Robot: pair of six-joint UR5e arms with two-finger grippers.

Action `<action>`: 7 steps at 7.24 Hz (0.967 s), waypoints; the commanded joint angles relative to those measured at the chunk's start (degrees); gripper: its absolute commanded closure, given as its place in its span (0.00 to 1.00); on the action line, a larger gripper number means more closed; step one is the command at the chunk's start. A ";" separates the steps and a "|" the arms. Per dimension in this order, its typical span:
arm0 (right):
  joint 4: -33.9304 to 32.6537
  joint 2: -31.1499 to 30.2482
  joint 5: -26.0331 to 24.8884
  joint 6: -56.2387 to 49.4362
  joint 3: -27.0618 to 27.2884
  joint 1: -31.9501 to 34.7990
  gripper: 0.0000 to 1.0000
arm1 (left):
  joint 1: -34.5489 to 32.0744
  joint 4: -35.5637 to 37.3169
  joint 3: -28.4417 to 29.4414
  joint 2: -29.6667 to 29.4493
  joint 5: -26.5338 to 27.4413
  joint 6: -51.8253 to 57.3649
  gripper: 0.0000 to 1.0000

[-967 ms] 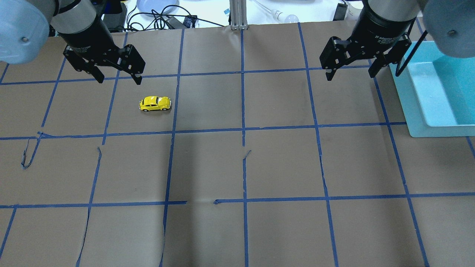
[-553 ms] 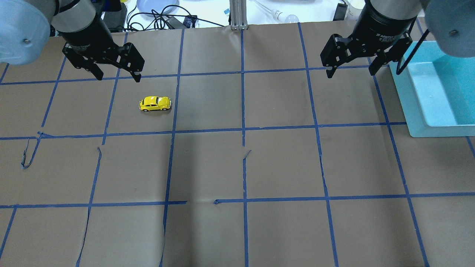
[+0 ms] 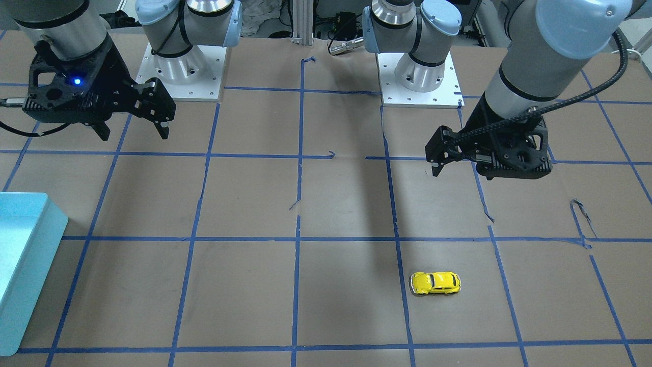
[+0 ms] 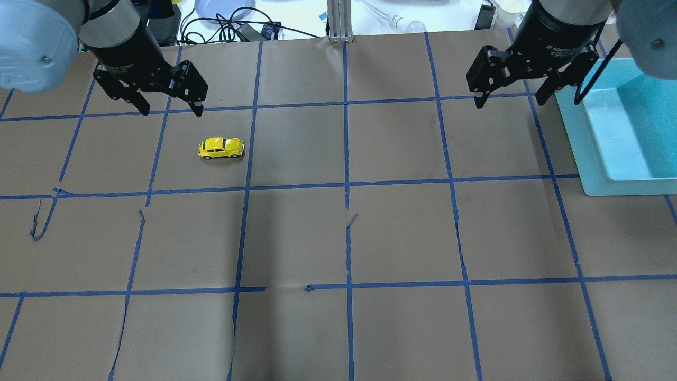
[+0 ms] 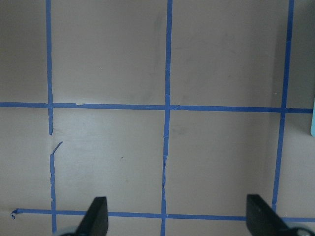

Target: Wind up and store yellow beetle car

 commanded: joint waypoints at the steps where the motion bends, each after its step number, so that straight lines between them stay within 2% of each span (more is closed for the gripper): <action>1: -0.10 0.01 0.23 0.11 0.07 -0.26 0.00 | 0.27 0.47 0.00 -0.56 -0.13 -12.81 0.00; 3: -0.10 0.01 0.05 0.11 0.07 -0.35 0.00 | 0.62 7.98 -1.48 -1.87 0.13 -33.68 0.00; 5: 0.16 0.09 -0.12 -0.59 0.16 -0.44 0.00 | 0.89 18.60 -7.35 -3.63 0.57 -47.97 0.00; 7: 0.16 0.18 -0.04 -0.86 0.42 -0.35 0.00 | 0.89 20.86 -10.63 -7.13 0.14 -70.44 0.00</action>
